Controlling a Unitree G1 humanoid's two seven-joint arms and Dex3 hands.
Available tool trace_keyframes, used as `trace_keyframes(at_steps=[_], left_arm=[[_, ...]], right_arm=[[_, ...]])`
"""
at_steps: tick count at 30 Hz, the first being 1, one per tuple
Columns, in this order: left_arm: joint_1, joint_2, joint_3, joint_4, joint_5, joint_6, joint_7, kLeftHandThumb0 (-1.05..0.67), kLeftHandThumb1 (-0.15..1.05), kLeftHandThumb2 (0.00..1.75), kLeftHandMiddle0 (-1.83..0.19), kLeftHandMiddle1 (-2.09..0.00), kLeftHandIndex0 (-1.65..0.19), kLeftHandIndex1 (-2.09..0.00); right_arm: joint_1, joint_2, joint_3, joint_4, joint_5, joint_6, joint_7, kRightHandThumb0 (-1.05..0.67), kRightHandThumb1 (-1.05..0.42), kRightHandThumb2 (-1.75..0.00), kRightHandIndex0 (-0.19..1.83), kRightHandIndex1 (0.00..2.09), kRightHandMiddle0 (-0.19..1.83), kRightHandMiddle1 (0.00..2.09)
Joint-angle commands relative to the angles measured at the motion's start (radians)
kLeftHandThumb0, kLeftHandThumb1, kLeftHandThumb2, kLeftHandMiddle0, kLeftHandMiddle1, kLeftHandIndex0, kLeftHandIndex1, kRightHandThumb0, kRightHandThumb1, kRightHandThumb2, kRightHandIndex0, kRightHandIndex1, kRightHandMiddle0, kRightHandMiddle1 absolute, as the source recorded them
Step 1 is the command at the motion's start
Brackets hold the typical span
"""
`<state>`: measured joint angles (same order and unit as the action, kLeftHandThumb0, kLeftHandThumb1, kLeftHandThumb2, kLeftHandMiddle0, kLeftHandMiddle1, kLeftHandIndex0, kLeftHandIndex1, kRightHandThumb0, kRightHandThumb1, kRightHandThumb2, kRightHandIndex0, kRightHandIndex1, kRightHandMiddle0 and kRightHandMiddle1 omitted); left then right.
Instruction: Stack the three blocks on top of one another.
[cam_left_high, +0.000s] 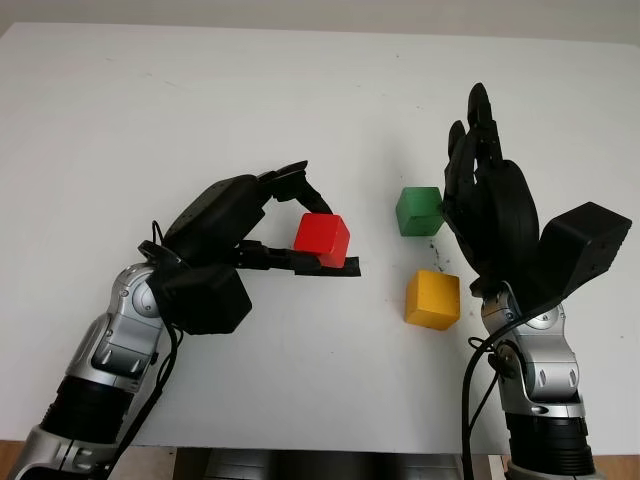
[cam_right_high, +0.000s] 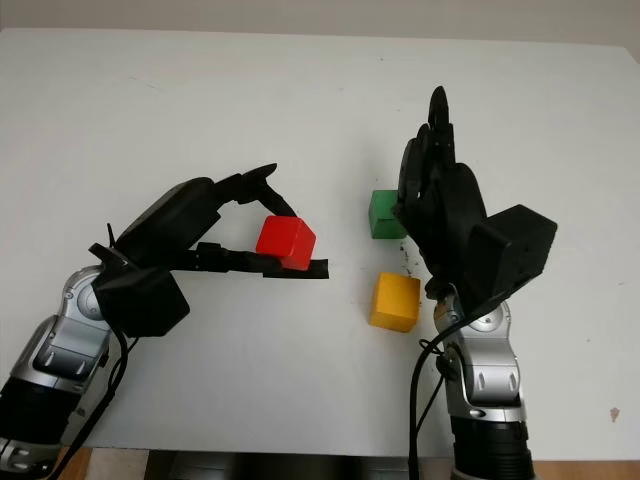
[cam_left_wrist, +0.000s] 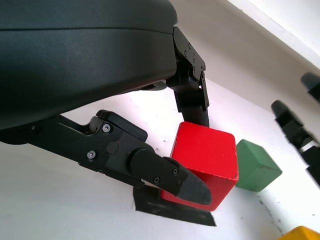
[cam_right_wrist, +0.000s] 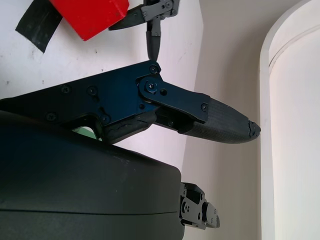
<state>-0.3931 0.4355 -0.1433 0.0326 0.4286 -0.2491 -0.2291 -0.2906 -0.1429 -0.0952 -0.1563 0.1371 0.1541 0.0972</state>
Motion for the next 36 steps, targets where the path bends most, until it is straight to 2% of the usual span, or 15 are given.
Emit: trace_keyframes(at_steps=[1, 19, 25, 36], left_arm=[[0.011, -0.001, -0.007, -0.017, 0.021, -0.004, 0.021, -0.46, 1.02, 0.06, -0.19, -0.04, -0.46, -1.48], [-0.026, -0.009, -0.031, 0.057, 0.052, -0.018, 0.045, -0.48, 1.03, 0.05, -0.21, -0.06, -0.48, -1.48], [-0.024, -0.005, -0.029, 0.040, 0.015, 0.017, -0.013, -0.49, 1.04, 0.06, -0.19, -0.05, -0.47, -1.49], [-0.015, 0.005, -0.032, 0.004, 0.017, 0.051, -0.055, -0.50, 1.05, 0.06, -0.19, -0.05, -0.47, -1.52]], right_arm=[[0.011, 0.005, -0.008, -0.024, 0.009, 0.010, -0.002, -0.74, -1.05, -0.74, -0.19, 0.00, -0.19, 0.00], [-0.020, 0.001, -0.022, 0.049, 0.009, -0.036, 0.002, -0.75, -1.05, -0.73, -0.19, 0.00, -0.19, 0.00], [-0.014, 0.002, -0.020, 0.041, 0.010, -0.037, 0.002, -0.75, -1.05, -0.73, -0.19, 0.00, -0.19, 0.00], [-0.003, 0.006, -0.016, 0.031, 0.012, -0.032, -0.001, -0.74, -1.05, -0.75, -0.19, 0.00, -0.19, 0.00]])
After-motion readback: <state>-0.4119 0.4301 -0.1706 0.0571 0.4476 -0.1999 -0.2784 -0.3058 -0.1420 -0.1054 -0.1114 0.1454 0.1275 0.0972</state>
